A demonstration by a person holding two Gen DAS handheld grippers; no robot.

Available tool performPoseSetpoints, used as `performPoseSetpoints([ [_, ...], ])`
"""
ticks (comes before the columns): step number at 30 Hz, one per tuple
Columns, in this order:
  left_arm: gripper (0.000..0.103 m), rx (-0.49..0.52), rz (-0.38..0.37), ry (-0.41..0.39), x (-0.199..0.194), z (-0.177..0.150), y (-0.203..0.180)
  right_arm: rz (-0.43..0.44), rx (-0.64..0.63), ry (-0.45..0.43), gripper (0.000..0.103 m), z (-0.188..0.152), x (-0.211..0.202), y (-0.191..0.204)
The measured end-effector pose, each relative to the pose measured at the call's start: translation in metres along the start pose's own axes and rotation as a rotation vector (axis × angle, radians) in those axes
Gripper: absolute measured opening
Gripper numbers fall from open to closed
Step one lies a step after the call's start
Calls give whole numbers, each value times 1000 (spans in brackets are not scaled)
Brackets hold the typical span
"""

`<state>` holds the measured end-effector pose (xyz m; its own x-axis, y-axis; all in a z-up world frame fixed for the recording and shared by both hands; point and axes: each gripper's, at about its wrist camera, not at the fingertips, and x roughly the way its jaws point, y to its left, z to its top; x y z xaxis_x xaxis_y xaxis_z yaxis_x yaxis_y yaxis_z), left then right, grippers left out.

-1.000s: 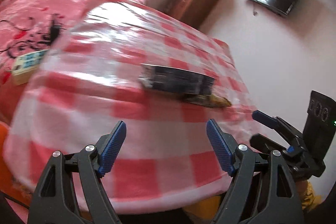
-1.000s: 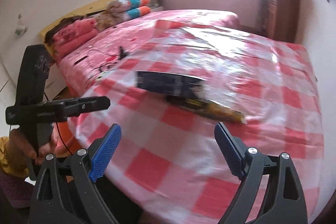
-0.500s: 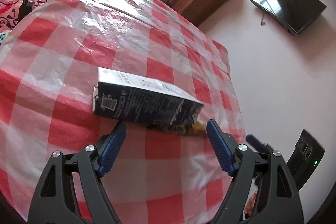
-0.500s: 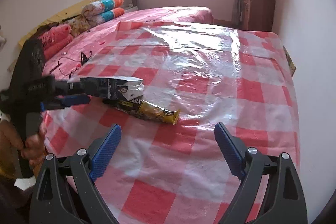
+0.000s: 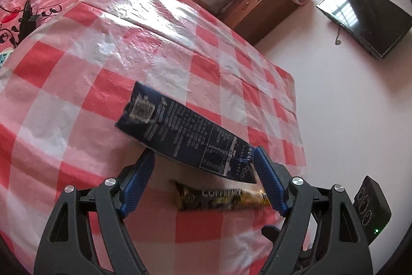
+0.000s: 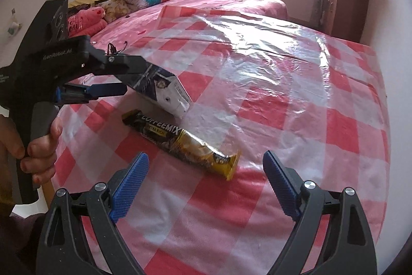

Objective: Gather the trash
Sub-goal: 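Grasp the second white milk carton with the left tool and lift it, then grasp the gold coffee-mix stick with the right tool while the left tool holds the carton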

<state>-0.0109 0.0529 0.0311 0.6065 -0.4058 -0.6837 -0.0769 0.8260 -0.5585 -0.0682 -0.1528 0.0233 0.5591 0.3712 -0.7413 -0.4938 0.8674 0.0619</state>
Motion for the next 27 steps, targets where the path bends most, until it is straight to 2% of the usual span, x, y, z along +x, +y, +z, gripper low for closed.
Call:
performPoseSetpoints([
  [11,80,26,36,-5,26,22,-12,37,-36,11,89,11,18,1],
  [27,84,100,159,68,66,30,-31,63,-43,29,89,16,33,0],
])
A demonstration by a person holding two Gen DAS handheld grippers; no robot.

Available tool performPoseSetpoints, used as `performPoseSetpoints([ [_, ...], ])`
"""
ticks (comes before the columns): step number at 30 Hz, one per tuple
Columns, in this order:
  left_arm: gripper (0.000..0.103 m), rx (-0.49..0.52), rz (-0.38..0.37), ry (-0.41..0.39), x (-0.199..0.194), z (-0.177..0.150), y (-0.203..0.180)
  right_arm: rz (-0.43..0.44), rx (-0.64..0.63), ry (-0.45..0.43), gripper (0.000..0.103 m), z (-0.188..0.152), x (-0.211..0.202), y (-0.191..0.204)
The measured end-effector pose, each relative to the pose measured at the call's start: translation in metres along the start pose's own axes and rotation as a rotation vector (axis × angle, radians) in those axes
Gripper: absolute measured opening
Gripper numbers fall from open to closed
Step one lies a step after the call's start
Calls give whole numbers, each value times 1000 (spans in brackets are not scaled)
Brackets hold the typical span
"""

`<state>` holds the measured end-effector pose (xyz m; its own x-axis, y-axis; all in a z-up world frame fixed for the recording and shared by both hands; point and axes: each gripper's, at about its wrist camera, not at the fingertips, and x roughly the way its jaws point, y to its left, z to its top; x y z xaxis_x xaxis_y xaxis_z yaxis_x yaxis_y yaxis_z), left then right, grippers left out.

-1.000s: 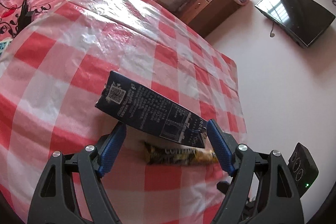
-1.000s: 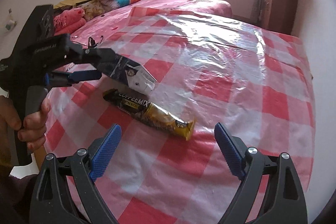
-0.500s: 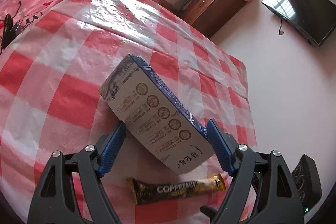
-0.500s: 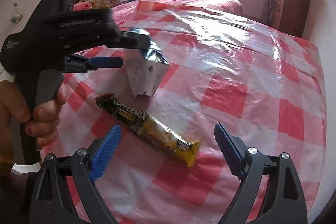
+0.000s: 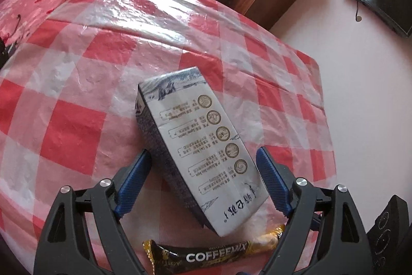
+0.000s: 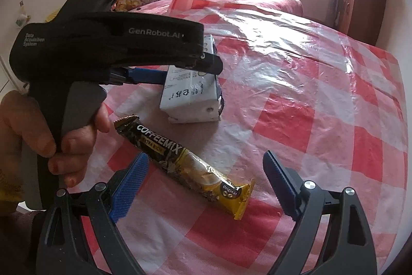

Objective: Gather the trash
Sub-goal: 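Grasp the gold coffee-mix stick with the right tool while the left tool holds the carton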

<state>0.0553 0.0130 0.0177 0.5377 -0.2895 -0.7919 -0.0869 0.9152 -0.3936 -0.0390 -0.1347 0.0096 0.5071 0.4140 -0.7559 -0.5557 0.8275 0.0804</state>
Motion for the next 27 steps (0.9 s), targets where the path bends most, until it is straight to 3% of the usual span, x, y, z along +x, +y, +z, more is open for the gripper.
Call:
performPoseSetpoints([
  [9,81,72,98,-10,10,6,-15,11,-25,24,89,2,11,3],
  [22,76,128,112,-43,2,2,-13,-61,-129,45,89,-3,21,26],
  [27,72,149,127,-67,-9,-5,-8,-94,-156,35,71,-8,17,33],
])
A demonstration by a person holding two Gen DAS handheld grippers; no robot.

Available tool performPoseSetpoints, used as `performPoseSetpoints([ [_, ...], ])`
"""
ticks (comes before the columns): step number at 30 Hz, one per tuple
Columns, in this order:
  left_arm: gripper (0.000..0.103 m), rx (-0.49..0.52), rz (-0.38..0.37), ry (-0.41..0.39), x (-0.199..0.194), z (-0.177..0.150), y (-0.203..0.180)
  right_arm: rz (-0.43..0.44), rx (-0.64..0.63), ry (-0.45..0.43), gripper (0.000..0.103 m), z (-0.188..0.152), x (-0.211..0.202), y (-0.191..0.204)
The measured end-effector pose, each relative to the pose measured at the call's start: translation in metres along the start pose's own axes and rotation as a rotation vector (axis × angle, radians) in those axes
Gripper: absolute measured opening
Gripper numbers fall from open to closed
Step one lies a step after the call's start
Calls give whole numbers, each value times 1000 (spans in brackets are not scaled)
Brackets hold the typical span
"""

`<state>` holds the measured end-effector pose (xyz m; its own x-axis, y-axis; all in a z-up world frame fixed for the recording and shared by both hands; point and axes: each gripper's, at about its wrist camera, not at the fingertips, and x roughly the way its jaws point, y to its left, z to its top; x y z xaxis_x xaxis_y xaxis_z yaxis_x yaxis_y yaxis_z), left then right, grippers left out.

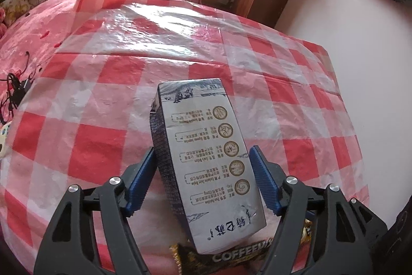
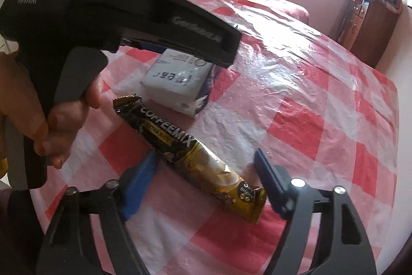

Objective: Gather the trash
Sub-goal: 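Grasp the gold coffee-mix stick with the right tool while the left tool holds the carton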

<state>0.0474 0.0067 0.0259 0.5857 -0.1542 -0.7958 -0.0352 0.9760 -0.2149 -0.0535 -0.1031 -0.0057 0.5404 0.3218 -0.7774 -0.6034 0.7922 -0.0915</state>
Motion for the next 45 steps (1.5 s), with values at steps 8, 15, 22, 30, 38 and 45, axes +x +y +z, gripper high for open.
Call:
performPoseSetpoints([
  [8,72,28,3,-42,-20,-9,9,-9,0,3,56,-5,-7,14],
  [15,72,42,-10,-51,-30,-15,14,-3,32,4,40,-9,-18,20],
  [22,72,64,-20,-44,-39,-23,19,62,120,33,35,-18,-24,23],
  [30,73,77,-36,-6,-40,-34,27,89,145,32,38,-36,-37,45],
  [38,80,145,0,13,-31,-39,14,72,124,0,63,-26,-30,50],
  [45,72,131,26,29,-18,-40,13,48,88,-4,50,-22,-23,54],
])
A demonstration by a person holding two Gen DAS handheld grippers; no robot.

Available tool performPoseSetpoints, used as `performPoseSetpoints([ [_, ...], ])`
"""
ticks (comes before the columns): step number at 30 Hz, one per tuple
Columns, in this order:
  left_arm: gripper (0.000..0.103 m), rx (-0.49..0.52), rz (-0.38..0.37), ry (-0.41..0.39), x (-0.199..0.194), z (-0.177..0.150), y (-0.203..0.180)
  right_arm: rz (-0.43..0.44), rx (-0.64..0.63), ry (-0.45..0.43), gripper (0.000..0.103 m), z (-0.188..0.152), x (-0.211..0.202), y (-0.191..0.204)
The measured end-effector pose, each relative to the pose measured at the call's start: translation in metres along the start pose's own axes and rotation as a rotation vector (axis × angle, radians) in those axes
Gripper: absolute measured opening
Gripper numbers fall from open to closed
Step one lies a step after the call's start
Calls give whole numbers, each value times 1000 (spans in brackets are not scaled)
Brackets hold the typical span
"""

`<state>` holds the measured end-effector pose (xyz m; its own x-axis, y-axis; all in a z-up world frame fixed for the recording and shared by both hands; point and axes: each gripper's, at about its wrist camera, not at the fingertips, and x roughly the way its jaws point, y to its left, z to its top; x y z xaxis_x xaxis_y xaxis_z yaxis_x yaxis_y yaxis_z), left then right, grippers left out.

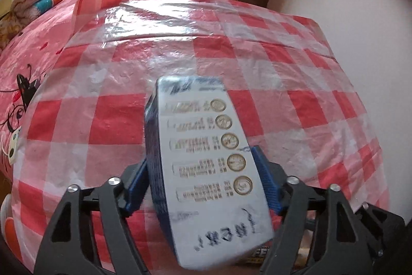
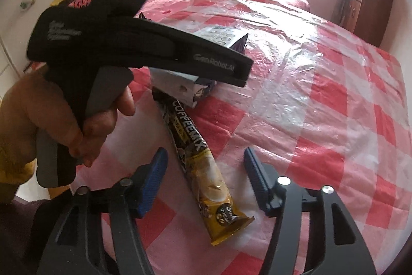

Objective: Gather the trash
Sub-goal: 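Grasp the gold coffee-mix stick with the right tool while the left tool holds the carton, then carry both items over the orange bucket and open both tools to drop them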

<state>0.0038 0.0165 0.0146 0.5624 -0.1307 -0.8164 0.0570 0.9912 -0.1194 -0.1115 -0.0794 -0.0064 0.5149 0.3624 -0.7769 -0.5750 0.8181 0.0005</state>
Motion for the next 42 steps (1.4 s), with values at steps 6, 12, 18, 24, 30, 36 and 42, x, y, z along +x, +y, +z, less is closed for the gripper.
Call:
performPoseSetpoints([
  [6,71,-44,-11,-38,-12,-5,11,-9,-5,-15,29,-5,-5,2],
  [12,71,-60,-20,-91,-40,-14,27,-4,4,-36,22,-6,-11,6],
  [18,71,-92,-38,-129,-69,-31,48,0,12,-61,17,-3,-22,13],
  [24,71,-123,-44,-142,-86,-49,67,-11,-2,-76,15,3,-30,24],
  [30,71,-168,-58,-155,-101,-68,90,-13,-31,-88,14,10,-39,41],
  [36,71,-195,-45,-179,-119,-86,108,32,-50,-106,14,27,-45,58],
  [42,71,-246,-2,-210,-143,-107,143,141,-81,-117,14,50,-45,91],
])
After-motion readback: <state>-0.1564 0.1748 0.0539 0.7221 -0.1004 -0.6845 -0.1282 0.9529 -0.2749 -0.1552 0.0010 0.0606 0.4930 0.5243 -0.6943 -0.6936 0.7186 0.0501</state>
